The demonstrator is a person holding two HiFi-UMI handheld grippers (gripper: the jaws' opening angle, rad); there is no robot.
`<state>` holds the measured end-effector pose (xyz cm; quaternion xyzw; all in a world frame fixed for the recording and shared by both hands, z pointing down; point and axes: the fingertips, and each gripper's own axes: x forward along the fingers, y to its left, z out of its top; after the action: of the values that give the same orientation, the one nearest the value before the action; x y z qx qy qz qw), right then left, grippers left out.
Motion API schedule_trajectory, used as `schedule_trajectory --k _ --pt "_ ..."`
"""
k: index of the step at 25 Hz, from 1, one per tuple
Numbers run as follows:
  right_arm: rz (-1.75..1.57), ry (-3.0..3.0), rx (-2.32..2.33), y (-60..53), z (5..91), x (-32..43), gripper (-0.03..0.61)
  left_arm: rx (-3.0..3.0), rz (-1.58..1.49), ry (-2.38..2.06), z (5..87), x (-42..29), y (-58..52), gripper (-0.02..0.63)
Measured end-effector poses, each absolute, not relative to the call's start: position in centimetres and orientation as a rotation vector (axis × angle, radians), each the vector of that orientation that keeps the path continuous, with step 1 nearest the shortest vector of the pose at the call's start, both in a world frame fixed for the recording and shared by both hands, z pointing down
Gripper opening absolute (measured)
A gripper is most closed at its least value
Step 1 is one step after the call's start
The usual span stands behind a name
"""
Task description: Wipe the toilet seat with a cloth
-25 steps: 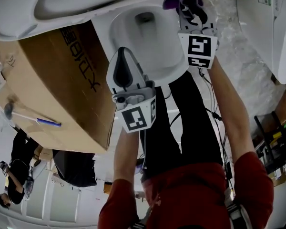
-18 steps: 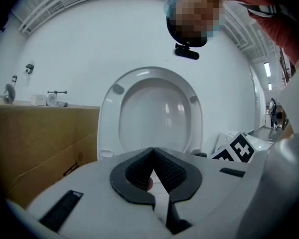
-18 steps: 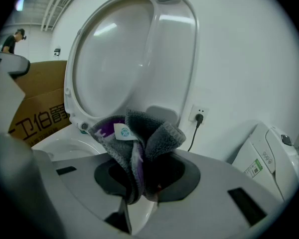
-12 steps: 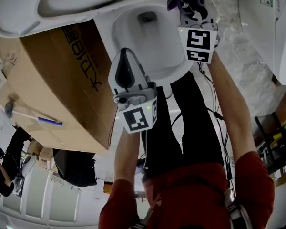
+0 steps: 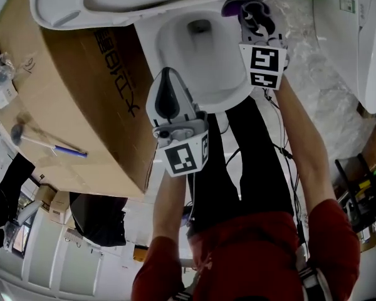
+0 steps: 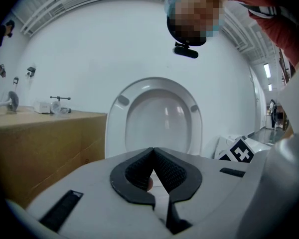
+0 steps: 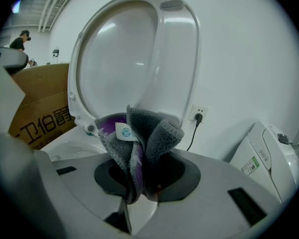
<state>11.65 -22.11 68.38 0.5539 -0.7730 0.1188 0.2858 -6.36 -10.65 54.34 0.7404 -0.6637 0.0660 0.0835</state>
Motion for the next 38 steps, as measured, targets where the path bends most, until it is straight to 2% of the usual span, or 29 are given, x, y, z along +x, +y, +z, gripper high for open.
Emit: schedule_trajectory --k 6,13,21,26,31,38 --pt "0.374 -2.102 1.465 -16.8 62.6 10.5 0.097 2.205 0.207 -1.971 49.3 -7.7 -7.7 0.014" --pt "0.41 -2.216 1.491 -12.6 48.5 8.5 0.097 2.192 0.146 -2.034 38.2 -10.9 -7.1 0.014" --pt "0.154 -2.403 1.639 -10.3 27.4 7.3 0.097 2.321 0.022 -2.115 22.3 -15.3 -6.1 0.014" --pt "-0.037 -2.465 1.786 -9.4 17.2 8.5 0.097 2.405 -0.019 -2.112 17.2 -16.6 -5.0 0.014" --pt "-0.128 -2.43 1.863 -9.5 14.6 9.9 0.097 2.401 -0.018 -2.117 16.7 -17.3 -4.8 0.014" --pt "-0.033 -2.351 1.959 -9.5 15.9 12.6 0.097 2.473 0.068 -2.061 17.6 -16.3 -6.5 0.014"
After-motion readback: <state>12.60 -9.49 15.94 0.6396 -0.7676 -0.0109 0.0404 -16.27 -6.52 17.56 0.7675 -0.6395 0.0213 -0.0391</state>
